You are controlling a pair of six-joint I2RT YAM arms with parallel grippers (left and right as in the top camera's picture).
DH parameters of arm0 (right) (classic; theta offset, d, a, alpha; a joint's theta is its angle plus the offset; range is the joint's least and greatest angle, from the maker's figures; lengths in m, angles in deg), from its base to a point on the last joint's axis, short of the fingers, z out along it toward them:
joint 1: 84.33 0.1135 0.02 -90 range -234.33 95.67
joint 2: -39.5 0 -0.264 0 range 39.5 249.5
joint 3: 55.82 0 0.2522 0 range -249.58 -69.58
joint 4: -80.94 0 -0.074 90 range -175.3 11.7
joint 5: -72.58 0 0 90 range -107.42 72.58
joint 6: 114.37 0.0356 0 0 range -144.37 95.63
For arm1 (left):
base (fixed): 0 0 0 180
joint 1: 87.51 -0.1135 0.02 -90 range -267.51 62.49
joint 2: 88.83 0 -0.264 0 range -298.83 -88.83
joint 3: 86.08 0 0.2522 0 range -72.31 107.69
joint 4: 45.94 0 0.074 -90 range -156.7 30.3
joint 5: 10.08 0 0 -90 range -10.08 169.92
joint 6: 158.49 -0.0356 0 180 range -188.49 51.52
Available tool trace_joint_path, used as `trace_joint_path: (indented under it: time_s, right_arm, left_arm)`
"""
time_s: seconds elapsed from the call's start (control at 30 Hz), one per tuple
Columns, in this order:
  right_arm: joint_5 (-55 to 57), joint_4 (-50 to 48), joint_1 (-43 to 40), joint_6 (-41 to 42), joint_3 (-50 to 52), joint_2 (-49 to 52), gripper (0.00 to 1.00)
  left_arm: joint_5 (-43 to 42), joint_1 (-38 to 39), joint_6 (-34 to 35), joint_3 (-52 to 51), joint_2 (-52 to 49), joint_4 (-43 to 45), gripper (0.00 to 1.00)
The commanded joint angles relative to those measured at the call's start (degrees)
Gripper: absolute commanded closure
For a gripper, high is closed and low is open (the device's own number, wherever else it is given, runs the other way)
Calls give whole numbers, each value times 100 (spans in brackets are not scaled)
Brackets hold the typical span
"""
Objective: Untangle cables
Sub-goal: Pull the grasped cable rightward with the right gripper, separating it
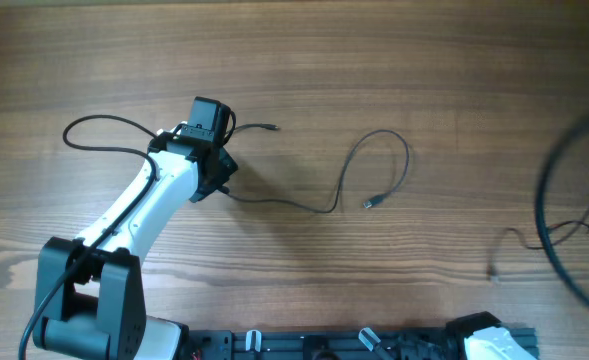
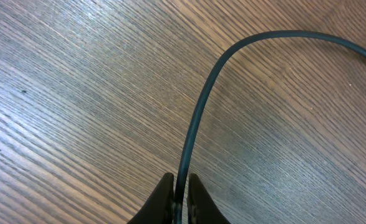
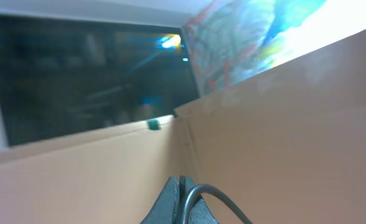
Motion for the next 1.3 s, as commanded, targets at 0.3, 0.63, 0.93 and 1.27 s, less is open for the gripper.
trace_joint_path:
  time_s: [0.3,0.63,0.93,1.27]
  right_arm:
    - [-1198,1652,-2404,1740,-22,2299,96]
    - [-5289,1602,-3775,5947,-184,2621,95]
    - [-4962,-1818,-4065,9049,-184,2629,96]
    - [-4562,-2079,-4065,7871,-188,2629,95]
  left_arm:
    - [-90,13,72,-24,-7,133,88]
    - [-90,13,72,-24,-7,304,88]
    - [-120,13,72,-24,-7,520,89]
    - [-243,13,72,-24,-7,584,88]
